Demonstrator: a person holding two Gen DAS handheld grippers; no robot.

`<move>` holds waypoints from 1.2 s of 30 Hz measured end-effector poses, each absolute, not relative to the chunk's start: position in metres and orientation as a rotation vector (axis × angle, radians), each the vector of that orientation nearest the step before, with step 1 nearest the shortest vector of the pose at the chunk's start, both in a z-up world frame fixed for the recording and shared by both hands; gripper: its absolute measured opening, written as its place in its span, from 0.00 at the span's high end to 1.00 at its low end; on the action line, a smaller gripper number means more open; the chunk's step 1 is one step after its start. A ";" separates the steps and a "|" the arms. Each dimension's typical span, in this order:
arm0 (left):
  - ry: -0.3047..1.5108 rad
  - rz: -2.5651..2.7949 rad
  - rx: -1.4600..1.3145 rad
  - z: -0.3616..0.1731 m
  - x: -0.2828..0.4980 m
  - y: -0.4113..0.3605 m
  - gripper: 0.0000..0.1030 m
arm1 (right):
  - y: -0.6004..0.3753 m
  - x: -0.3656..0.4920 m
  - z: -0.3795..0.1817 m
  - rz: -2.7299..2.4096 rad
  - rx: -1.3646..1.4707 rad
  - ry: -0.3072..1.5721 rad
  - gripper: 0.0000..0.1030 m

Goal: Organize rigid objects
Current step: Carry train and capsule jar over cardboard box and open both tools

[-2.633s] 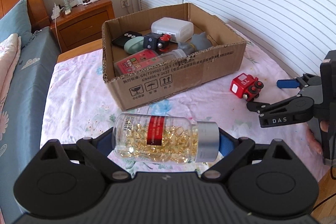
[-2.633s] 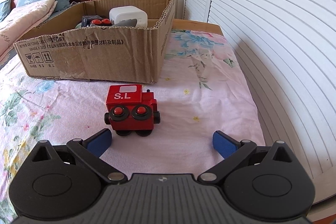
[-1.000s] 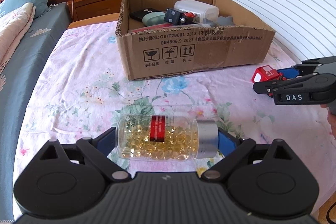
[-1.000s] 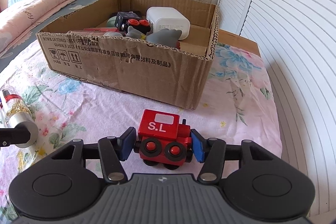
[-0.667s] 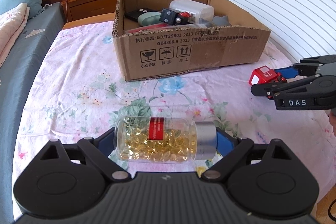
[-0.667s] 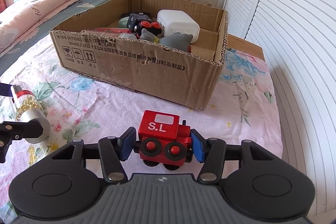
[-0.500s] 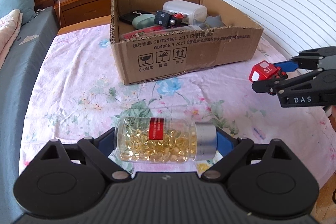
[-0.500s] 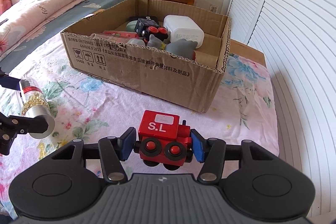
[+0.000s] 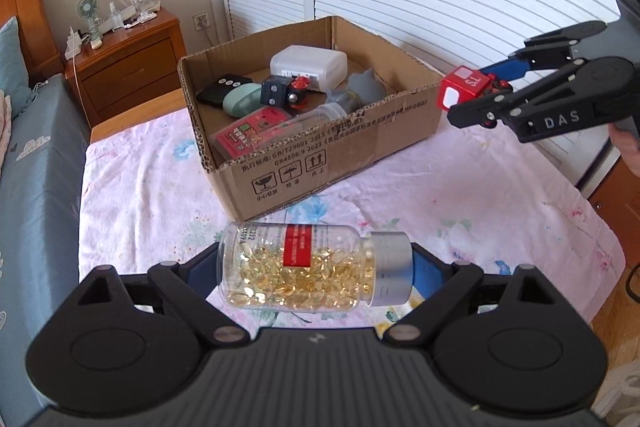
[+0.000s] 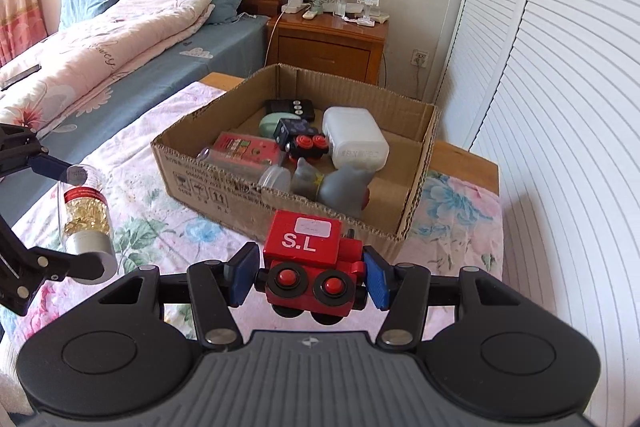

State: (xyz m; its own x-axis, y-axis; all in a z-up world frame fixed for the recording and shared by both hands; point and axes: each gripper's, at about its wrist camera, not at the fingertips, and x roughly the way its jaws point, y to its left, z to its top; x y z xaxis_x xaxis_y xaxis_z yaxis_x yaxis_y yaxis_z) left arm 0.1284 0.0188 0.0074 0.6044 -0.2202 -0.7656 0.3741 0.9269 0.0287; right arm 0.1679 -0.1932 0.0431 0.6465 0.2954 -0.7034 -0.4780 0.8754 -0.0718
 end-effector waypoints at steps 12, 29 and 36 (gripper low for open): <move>0.801 -0.326 0.218 0.030 0.159 0.028 0.10 | -0.183 0.259 0.049 0.388 -0.204 0.765 0.41; 0.790 -0.316 0.227 0.038 0.189 0.022 0.10 | -0.184 0.270 0.043 0.338 -0.131 0.759 0.00; 0.794 -0.319 0.207 0.049 0.205 0.013 0.10 | -0.195 0.220 0.046 0.269 -0.111 0.775 0.00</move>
